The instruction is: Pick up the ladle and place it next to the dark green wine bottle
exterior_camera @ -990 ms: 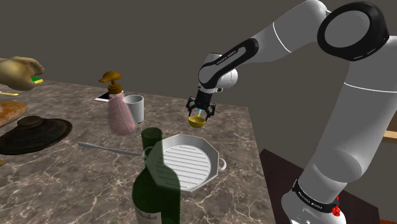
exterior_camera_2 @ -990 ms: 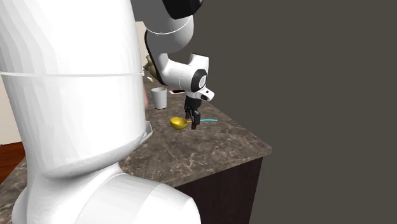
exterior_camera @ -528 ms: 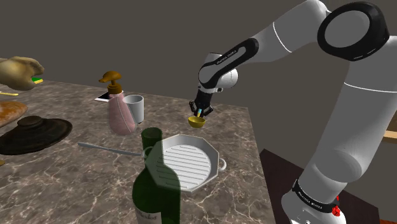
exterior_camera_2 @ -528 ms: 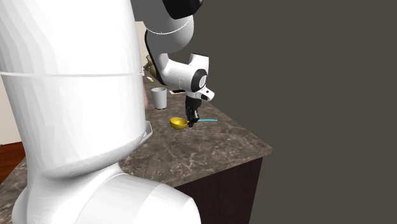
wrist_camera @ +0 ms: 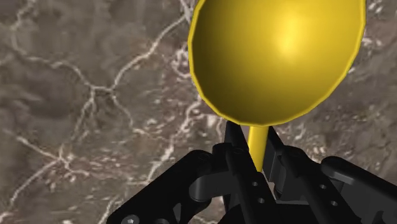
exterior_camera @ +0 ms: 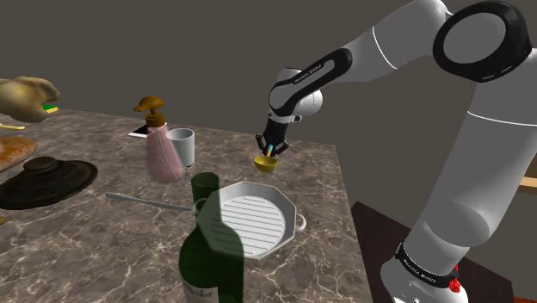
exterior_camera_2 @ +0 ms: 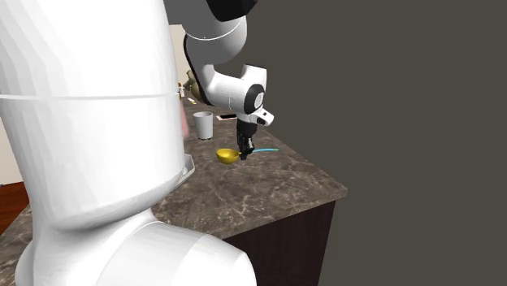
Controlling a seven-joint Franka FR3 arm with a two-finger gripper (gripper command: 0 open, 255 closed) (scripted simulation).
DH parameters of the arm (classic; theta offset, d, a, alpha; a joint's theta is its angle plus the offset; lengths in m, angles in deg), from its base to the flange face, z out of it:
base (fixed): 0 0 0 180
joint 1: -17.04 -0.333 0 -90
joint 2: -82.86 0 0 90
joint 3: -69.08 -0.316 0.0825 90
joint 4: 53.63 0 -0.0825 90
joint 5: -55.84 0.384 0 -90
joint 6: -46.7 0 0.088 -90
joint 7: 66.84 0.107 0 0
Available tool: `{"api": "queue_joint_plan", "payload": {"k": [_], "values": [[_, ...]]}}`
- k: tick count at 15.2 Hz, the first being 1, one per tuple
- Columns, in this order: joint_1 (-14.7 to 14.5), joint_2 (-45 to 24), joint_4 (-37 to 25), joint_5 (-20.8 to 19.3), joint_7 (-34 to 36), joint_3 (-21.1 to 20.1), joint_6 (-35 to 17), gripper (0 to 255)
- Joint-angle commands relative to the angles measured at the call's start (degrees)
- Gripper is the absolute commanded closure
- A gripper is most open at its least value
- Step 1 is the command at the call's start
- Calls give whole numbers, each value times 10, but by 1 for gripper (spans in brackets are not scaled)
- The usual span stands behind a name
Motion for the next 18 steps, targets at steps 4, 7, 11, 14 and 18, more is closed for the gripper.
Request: {"api": "queue_joint_plan", "payload": {"k": [4, 7, 11, 14, 18], "values": [[0, 22, -13, -5, 8, 1, 34, 255], [1, 34, -23, -8, 12, 2, 56, 255], [2, 49, -37, -11, 18, 2, 85, 255], [2, 58, -50, -14, 22, 3, 107, 255], [3, 70, -68, -17, 27, 4, 137, 255]]}}
